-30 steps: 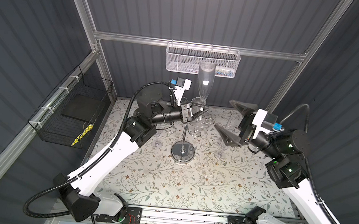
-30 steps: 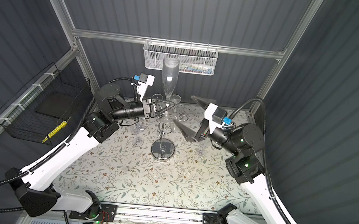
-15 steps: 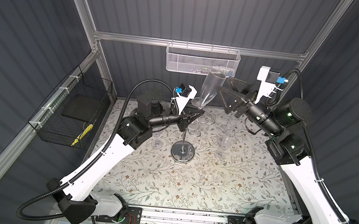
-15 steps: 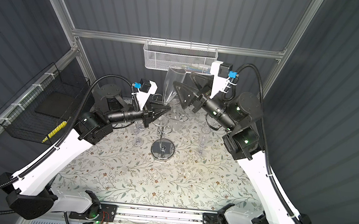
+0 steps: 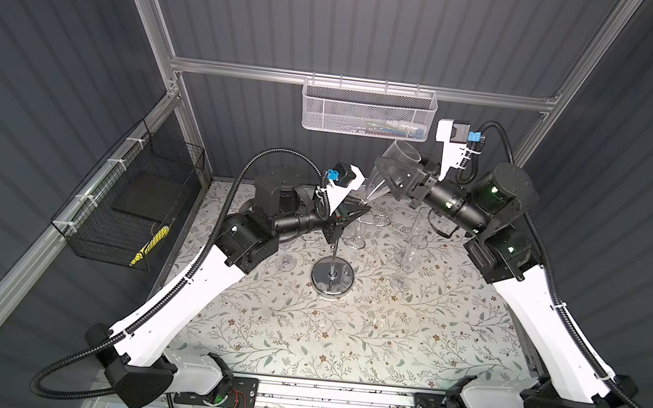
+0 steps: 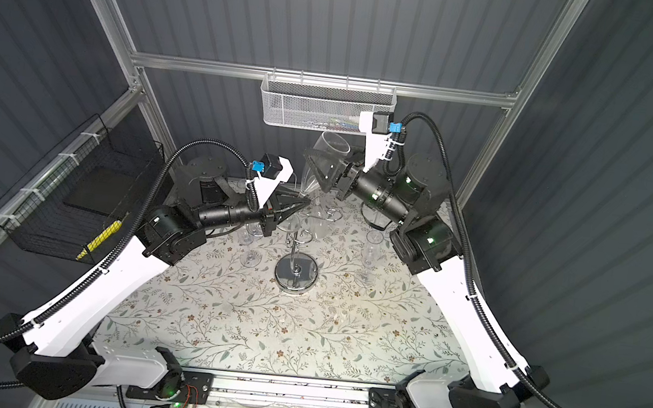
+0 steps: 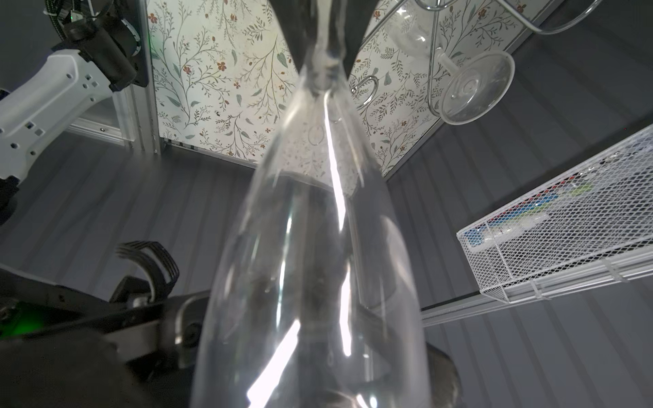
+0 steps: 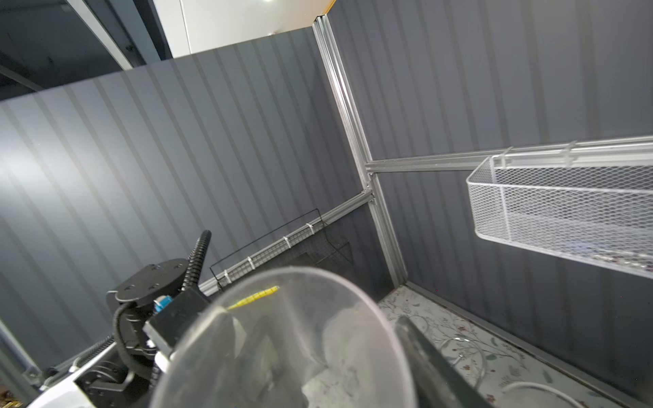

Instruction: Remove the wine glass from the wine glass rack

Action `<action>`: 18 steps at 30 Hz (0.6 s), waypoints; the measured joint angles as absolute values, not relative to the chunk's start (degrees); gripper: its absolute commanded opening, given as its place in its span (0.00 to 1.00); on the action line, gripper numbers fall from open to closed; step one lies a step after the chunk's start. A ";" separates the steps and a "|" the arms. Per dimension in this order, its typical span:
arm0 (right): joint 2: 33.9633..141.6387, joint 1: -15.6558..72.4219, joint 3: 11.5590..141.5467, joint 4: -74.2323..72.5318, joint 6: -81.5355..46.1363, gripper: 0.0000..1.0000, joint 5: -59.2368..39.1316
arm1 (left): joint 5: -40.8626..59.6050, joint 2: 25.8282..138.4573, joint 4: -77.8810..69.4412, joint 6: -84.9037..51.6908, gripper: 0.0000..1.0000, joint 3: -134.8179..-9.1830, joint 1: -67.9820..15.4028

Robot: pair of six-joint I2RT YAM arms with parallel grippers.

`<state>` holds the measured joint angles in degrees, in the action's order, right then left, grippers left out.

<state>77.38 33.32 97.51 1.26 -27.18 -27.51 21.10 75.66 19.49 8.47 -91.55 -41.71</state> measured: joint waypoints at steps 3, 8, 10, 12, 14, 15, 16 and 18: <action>77.43 33.30 97.47 1.28 -26.59 0.52 -27.57 | 20.58 75.64 19.77 9.30 0.00 -91.53 -41.76; 77.41 33.23 96.97 0.86 -26.11 0.47 -27.70 | 20.08 75.61 19.35 9.87 0.42 -91.15 -41.89; 77.32 33.32 96.40 0.82 -25.78 0.46 -27.86 | 19.84 75.46 18.74 10.22 0.62 -90.30 -41.98; 77.01 33.34 95.61 1.02 -24.95 0.46 -27.81 | 19.00 74.74 18.20 9.87 0.74 -88.82 -41.98; 76.31 33.36 94.94 1.67 -23.75 0.46 -27.53 | 18.11 73.30 17.52 9.56 0.81 -87.00 -41.98; 75.79 33.36 94.72 2.13 -22.92 0.46 -27.24 | 17.47 72.07 16.99 9.32 0.84 -85.82 -41.98; 75.20 33.36 94.48 2.44 -22.09 0.46 -26.96 | 17.08 71.02 16.62 9.30 0.87 -84.93 -41.98; 73.03 33.36 93.86 4.08 -19.79 0.46 -26.02 | 15.84 67.96 15.94 8.56 0.91 -83.07 -41.98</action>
<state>73.03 33.36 93.86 4.08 -19.79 -26.02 15.84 67.96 15.94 8.56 -83.07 -41.98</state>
